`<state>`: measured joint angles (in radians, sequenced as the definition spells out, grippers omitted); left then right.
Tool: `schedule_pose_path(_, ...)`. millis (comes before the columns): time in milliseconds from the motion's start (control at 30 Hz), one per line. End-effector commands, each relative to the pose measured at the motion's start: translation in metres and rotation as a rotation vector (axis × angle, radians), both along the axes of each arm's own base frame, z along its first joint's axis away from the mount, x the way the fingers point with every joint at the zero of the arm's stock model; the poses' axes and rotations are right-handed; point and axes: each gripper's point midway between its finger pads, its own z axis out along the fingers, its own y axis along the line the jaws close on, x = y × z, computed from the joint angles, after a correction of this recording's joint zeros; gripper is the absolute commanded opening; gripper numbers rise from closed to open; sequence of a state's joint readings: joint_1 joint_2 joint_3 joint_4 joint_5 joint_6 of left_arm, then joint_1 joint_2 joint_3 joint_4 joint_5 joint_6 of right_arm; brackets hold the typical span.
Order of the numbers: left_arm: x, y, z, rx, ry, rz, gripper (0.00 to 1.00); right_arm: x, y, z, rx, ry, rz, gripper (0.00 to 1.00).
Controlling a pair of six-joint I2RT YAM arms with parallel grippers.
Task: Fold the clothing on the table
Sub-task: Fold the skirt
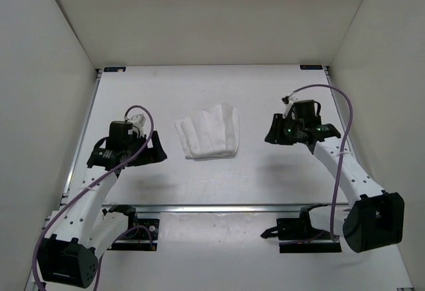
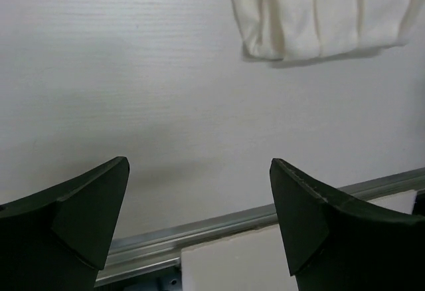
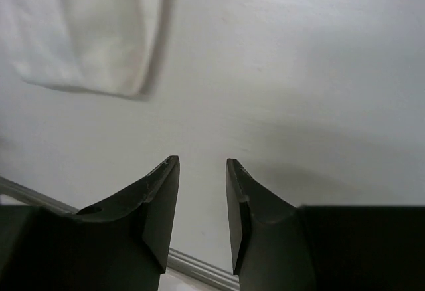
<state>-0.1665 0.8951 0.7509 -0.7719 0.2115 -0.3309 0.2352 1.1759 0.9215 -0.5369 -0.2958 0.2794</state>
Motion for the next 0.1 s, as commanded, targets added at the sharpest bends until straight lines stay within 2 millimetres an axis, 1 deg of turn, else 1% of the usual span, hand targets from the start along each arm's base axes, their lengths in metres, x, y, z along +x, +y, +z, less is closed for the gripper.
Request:
schedule_pose_path(0,-0.0114,0.0157,-0.0057,0.105,0.041,-0.026,0.99,-0.0173,-0.0348,-0.0187,-0.130,0.043,-0.014,0.32)
schedule_pose_path(33,-0.0144,0.0166,-0.0108,0.109,0.067,-0.031,0.99,-0.0193,-0.0396,-0.0218,-0.148,0.047,-0.021,0.33)
schedule_pose_path(67,-0.0157,0.0152,-0.0109,0.110,0.075,-0.039,0.99,-0.0179,-0.0391,-0.0221,-0.147,0.034,-0.019,0.35)
